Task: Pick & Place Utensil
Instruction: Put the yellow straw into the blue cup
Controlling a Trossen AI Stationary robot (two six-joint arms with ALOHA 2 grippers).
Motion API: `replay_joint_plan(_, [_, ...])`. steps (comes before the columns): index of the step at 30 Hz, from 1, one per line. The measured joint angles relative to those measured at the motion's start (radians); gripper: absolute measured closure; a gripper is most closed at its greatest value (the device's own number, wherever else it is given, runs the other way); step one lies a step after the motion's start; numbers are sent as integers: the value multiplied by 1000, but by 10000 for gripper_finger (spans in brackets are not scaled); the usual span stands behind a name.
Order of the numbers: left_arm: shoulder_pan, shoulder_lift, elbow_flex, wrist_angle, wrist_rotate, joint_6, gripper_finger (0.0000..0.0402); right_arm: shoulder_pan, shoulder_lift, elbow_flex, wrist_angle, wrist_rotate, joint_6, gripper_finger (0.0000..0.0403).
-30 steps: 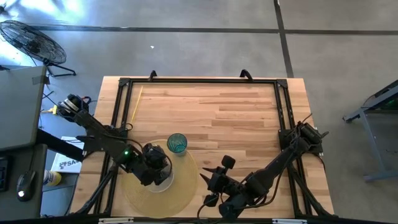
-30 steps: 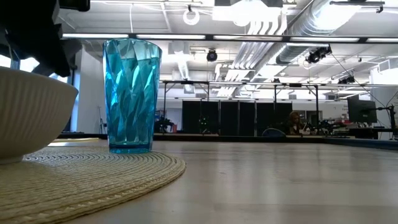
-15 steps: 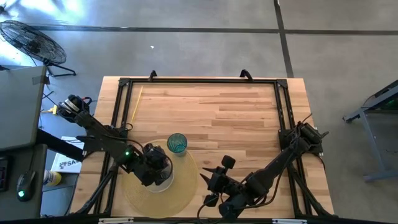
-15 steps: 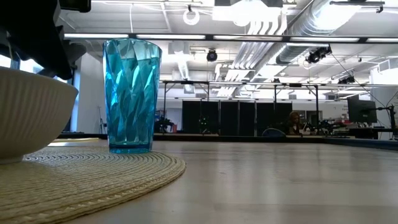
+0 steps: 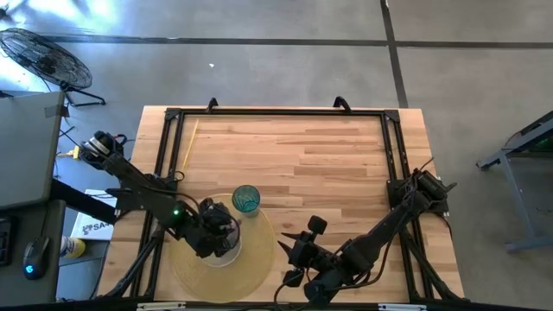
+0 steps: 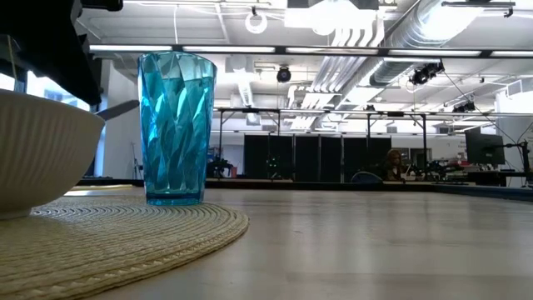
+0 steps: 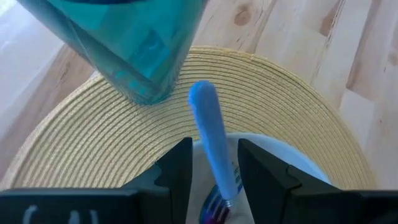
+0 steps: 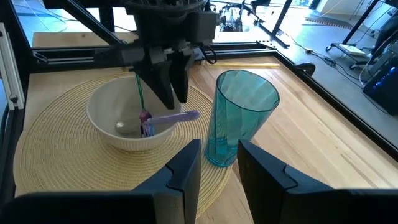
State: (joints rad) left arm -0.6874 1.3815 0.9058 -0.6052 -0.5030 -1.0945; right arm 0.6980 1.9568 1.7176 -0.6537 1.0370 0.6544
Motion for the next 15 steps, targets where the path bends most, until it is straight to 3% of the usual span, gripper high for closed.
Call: replay_joint_plan(15, [-60,-156,0,-132,-12,59,275,1,0,0,0,0,0,304])
